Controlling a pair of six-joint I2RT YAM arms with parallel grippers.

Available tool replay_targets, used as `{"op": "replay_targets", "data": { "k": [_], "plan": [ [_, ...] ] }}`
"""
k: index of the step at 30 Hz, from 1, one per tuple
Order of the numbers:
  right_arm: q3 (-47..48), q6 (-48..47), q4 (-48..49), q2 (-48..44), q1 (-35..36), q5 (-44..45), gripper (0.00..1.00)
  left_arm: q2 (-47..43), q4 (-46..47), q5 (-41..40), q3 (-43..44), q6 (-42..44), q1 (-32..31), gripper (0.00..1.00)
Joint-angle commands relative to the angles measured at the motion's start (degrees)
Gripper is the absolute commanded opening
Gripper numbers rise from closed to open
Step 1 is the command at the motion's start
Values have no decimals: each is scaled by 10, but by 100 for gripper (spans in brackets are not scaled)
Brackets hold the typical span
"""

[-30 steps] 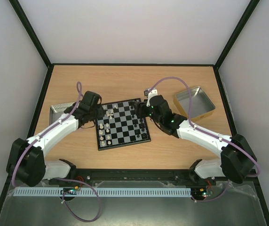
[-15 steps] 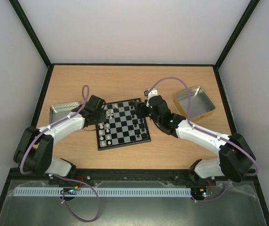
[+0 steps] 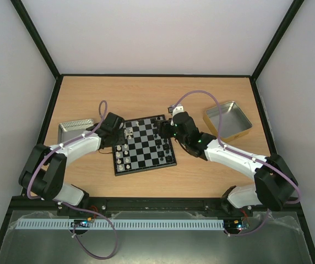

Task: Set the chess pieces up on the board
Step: Place the chess piece on the chessboard.

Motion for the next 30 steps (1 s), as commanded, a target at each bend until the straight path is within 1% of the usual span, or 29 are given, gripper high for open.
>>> {"op": "replay_targets", "data": {
  "k": [1,10,18,20,24,30],
  "plan": [
    [14,8,1,0,-1,-3,67,11,-6,-7,-5,12,-2,11],
    [15,8,3,2,-1,-10,67,4,-25,-13,-4,17,-4,13],
    [14,8,9,1,-1,-21,67,-2,-40,-26,0,25,-8,18],
    [13,9,9,1,-1,-22,67,1,-40,-22,5,24,-8,21],
    [15,13,5,-2,-1,-24,67,-3,-46,-22,15,23,-8,34],
    [21,31,-2,-5,-1,-33,67,-26,-62,-21,46,23,-8,43]
  ]
}}
